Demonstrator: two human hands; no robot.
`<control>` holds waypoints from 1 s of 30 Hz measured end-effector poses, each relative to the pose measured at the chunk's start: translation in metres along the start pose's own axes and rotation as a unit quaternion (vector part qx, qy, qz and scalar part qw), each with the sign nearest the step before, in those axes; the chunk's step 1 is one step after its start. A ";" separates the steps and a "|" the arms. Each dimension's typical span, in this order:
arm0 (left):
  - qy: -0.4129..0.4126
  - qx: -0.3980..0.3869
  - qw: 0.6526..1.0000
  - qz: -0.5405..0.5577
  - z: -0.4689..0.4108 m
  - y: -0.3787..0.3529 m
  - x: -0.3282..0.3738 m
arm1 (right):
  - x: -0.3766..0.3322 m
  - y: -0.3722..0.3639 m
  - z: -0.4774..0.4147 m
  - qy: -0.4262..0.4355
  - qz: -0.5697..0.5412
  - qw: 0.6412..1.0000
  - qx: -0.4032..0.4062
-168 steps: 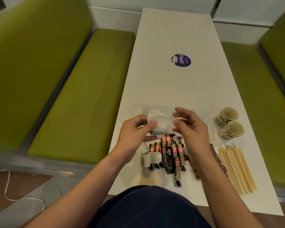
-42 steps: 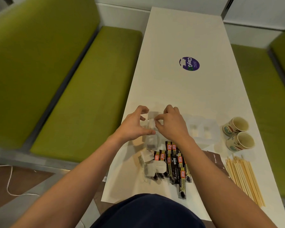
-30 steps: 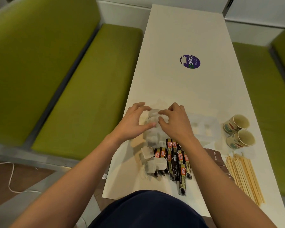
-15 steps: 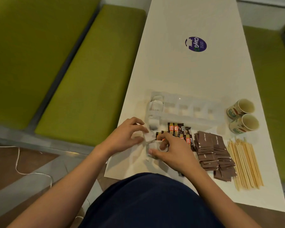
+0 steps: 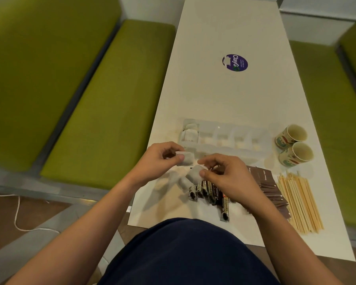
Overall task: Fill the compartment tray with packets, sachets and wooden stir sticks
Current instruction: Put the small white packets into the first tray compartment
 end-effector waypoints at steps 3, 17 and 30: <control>0.027 -0.016 0.998 0.059 -0.002 -0.008 0.006 | -0.007 0.007 -0.007 0.003 -0.069 0.998 -0.002; 0.108 -0.048 0.985 0.127 0.005 -0.029 0.005 | 0.013 0.001 -0.039 0.009 -0.073 0.996 0.056; 0.099 0.067 0.983 0.136 0.004 0.000 -0.016 | 0.029 -0.032 -0.035 0.043 0.253 0.966 -0.013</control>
Point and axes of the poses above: each hand's wrist, its own z-axis away from the middle knuckle, its own y-axis out of the back of the hand, x = y × z, the point moved 8 cm from there along -z, towards the middle knuckle, and after that the axes turned 7 degrees about -z, right-handed, at the moved point
